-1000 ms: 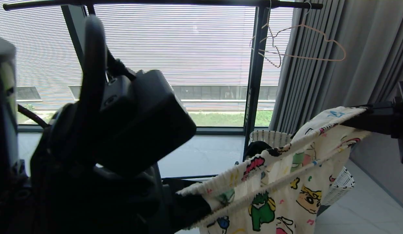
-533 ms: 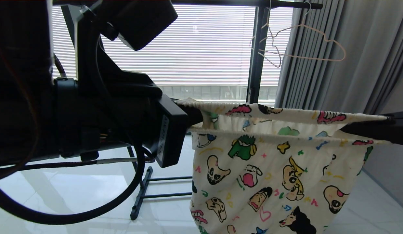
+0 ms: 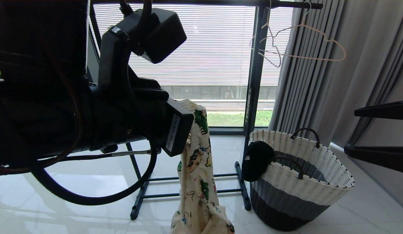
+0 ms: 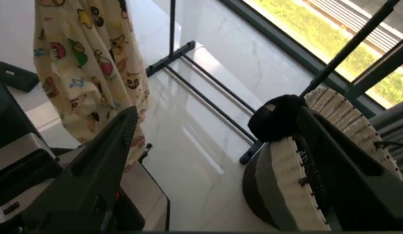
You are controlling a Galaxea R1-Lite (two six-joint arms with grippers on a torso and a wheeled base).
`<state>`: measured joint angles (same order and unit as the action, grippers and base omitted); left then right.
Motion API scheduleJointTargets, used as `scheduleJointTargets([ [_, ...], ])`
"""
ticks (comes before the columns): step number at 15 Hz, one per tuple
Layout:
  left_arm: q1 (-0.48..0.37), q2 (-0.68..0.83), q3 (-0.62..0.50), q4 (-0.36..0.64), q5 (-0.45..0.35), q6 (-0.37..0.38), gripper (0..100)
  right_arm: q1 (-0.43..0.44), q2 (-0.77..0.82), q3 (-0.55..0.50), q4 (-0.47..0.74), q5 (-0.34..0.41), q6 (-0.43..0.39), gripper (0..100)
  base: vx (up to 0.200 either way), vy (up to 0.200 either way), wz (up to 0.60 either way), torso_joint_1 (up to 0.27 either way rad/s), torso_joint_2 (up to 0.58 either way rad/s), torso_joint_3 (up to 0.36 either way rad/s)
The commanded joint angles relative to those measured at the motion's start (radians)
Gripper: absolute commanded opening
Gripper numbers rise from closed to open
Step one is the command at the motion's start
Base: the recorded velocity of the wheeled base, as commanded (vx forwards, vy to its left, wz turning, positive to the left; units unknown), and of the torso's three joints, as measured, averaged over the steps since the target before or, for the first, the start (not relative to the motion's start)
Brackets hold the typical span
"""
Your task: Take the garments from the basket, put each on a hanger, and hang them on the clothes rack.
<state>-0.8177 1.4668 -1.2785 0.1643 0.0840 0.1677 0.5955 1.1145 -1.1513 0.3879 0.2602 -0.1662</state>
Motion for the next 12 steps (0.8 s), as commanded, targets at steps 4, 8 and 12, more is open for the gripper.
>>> scheduleJointTargets([
  [4, 0.210, -0.033, 0.128, 0.006, 0.195, 0.064, 0, -0.364, -0.056, 0.085, 0.117, -0.182, -0.004, 100, 0.000, 0.000, 0.00, 0.000, 0.00, 0.000],
  [8, 0.497, -0.123, 0.242, 0.000, 0.201, 0.144, 0, -0.499, -0.079, 0.271, -0.115, -0.271, -0.038, 100, 0.000, 0.000, 0.00, 0.000, 0.00, 0.000],
  [12, 0.660, -0.158, 0.298, -0.003, 0.224, 0.145, 0, -0.510, -0.119, 0.346, -0.153, -0.291, -0.124, 100, 0.000, 0.000, 0.00, 0.000, 0.00, 0.000],
])
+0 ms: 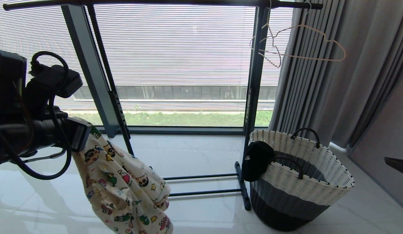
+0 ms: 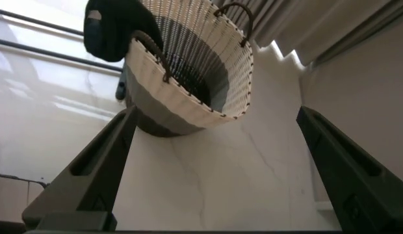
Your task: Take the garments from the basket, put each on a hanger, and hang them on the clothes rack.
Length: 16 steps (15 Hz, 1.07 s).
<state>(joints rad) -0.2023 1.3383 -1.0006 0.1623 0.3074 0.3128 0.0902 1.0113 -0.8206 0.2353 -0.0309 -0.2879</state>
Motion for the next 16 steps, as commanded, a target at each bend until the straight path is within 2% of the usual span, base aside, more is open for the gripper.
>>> scheduleJointTargets([
  [1, 0.047, -0.039, 0.028, -0.001, 0.001, -0.001, 0, -0.007, -0.011, 0.014, -0.002, -0.001, -0.002, 100, 0.000, 0.000, 0.00, 0.000, 0.00, 0.000],
  [4, 0.047, -0.054, 0.037, -0.001, 0.002, -0.008, 0, -0.049, 0.000, -0.003, -0.002, 0.003, -0.001, 100, 0.000, 0.000, 0.00, 0.011, -0.03, -0.014],
  [7, 0.046, -0.065, 0.040, -0.001, -0.008, -0.003, 0, -0.053, 0.003, -0.011, -0.002, 0.006, -0.001, 100, 0.000, 0.000, 0.00, 0.040, -0.24, -0.232],
  [9, 0.044, -0.067, 0.054, -0.001, -0.036, 0.000, 0, -0.052, 0.015, -0.015, -0.002, 0.006, -0.001, 100, 0.000, 0.000, 0.00, 0.161, -0.47, -0.293],
  [16, 0.049, -0.068, 0.060, -0.001, -0.036, -0.003, 0, -0.060, 0.053, -0.087, -0.002, 0.009, 0.001, 100, 0.000, 0.000, 0.00, 0.177, -0.48, -0.288],
])
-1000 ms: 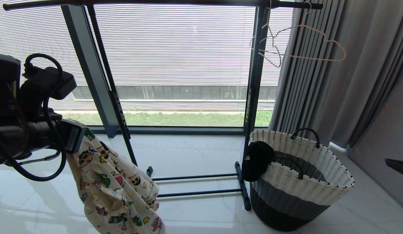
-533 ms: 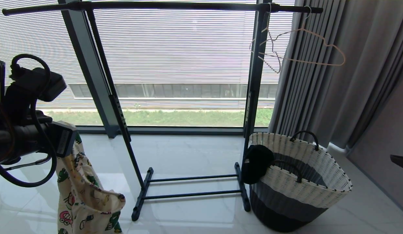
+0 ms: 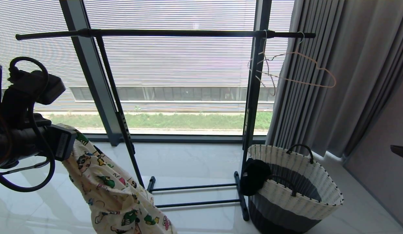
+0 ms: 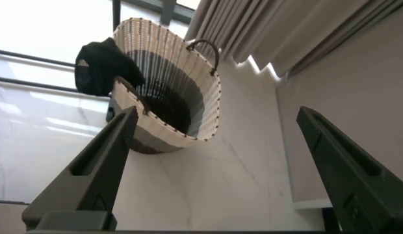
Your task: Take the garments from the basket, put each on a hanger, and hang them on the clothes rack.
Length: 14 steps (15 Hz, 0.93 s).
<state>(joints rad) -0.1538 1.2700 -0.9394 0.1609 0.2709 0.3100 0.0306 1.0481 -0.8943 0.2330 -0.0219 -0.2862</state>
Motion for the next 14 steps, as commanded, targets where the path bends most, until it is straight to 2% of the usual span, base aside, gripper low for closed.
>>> scheduleJointTargets([
  [1, 0.000, 0.000, 0.001, 0.000, 0.001, 0.000, 0, 0.000, 0.030, -0.032, 0.000, 0.002, -0.001, 100, 0.000, 0.000, 0.00, 0.193, -0.48, -0.281],
  [10, 0.000, -0.015, 0.002, -0.001, -0.036, 0.001, 0, -0.006, 0.053, -0.060, 0.000, 0.016, -0.001, 100, 0.000, 0.000, 0.00, 0.217, -0.49, -0.278],
  [14, -0.001, -0.015, 0.053, -0.103, -0.036, 0.006, 0, -0.005, 0.053, -0.052, -0.004, 0.016, -0.001, 100, 0.000, 0.000, 0.00, 0.246, -0.54, -0.288],
])
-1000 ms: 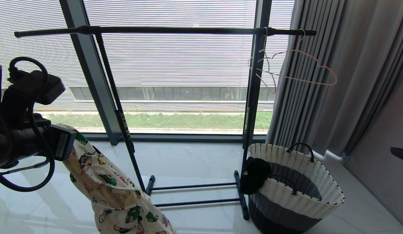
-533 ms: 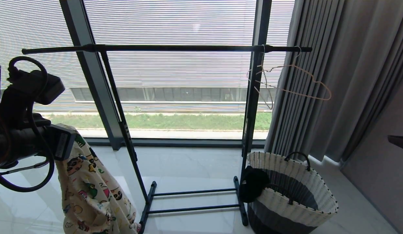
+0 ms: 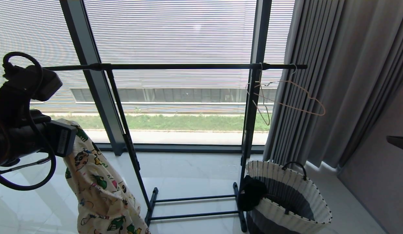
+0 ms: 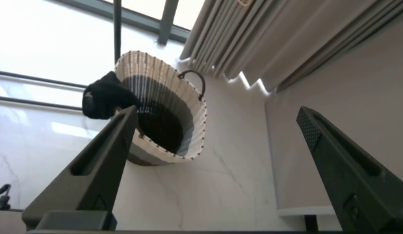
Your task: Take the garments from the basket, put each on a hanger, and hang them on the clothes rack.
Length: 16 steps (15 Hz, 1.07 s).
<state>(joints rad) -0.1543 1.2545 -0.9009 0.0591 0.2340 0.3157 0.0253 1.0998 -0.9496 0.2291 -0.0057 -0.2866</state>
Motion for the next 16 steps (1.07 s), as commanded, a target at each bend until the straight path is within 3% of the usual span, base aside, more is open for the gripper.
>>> scheduleJointTargets([
  [1, -0.001, -0.001, 0.020, -0.013, -0.001, 0.002, 0, 0.001, 0.002, 0.009, -0.002, 0.000, -0.002, 100, 0.000, 0.000, 0.00, 0.188, -0.41, -0.207],
  [8, -0.001, 0.000, 0.020, -0.013, -0.001, 0.003, 0, 0.001, -0.001, 0.018, -0.008, 0.000, -0.005, 100, 0.000, -0.200, 0.00, 0.039, -0.07, -0.039],
  [10, 0.002, 0.003, 0.019, -0.015, 0.001, 0.000, 0, 0.004, 0.005, 0.020, -0.008, 0.015, -0.006, 100, 0.200, -0.200, 0.00, 0.002, 0.00, 0.002],
  [16, 0.027, 0.002, 0.017, -0.013, -0.005, 0.000, 0, 0.005, 0.083, 0.018, -0.131, 0.138, -0.008, 100, 0.200, 0.000, 0.00, 0.002, 0.00, 0.002],
])
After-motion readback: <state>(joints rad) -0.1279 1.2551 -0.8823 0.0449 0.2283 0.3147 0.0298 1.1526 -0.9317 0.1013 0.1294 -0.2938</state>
